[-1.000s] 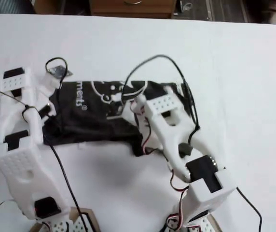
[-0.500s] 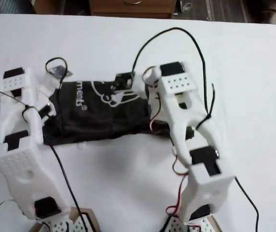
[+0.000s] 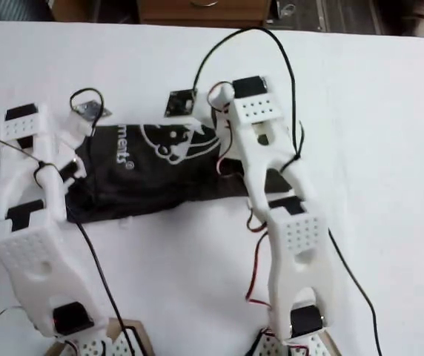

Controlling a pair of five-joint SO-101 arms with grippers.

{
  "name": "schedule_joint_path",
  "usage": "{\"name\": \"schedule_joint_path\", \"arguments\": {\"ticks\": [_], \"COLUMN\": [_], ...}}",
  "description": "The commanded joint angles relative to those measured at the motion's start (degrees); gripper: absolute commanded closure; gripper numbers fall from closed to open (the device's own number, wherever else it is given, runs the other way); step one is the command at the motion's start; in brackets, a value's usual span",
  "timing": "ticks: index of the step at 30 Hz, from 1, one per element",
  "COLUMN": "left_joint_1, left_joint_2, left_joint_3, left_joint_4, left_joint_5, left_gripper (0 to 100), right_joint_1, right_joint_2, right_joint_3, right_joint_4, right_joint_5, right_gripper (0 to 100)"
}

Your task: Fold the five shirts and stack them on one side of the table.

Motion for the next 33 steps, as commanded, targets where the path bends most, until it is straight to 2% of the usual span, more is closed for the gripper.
{"name": "schedule_joint_path", "arguments": {"ticks": [1, 8, 13, 15, 22, 27, 29, 33], "left_joint_1": [-0.26, -0.18, -0.09, 0.00, 0.09, -0.09, -0.09, -0.18], "left_joint_2": [-0.35, -0.35, -0.35, -0.35, -0.35, -0.35, -0.35, -0.35], "left_joint_3": [-2.07, -2.33, -2.33, -2.33, -2.15, -2.07, -2.07, -2.24], "left_joint_4": [0.00, 0.09, 0.09, 0.09, 0.09, 0.09, 0.09, 0.09], "left_joint_5": [-0.09, -0.09, -0.09, -0.09, -0.09, -0.09, -0.09, -0.09], "left_gripper": [74, 74, 74, 74, 74, 74, 74, 74], "right_joint_1": [0.04, 0.57, 1.80, 2.07, 3.56, 3.12, 2.77, -0.13], "right_joint_2": [1.54, 2.24, 2.24, 2.42, 2.07, -2.51, -6.37, -15.78], "right_joint_3": [-5.10, -6.15, -6.24, -6.24, -6.24, -4.75, -1.93, 5.27], "right_joint_4": [0.57, 2.42, 2.15, 1.54, -1.45, 4.97, 4.97, 4.97], "right_joint_5": [0.44, 0.18, -1.05, -1.23, -1.32, -2.55, -5.98, -6.77], "right_gripper": [97.8, 97.1, 81.7, 78.5, 81.8, 82.0, 85.4, 94.2]}}
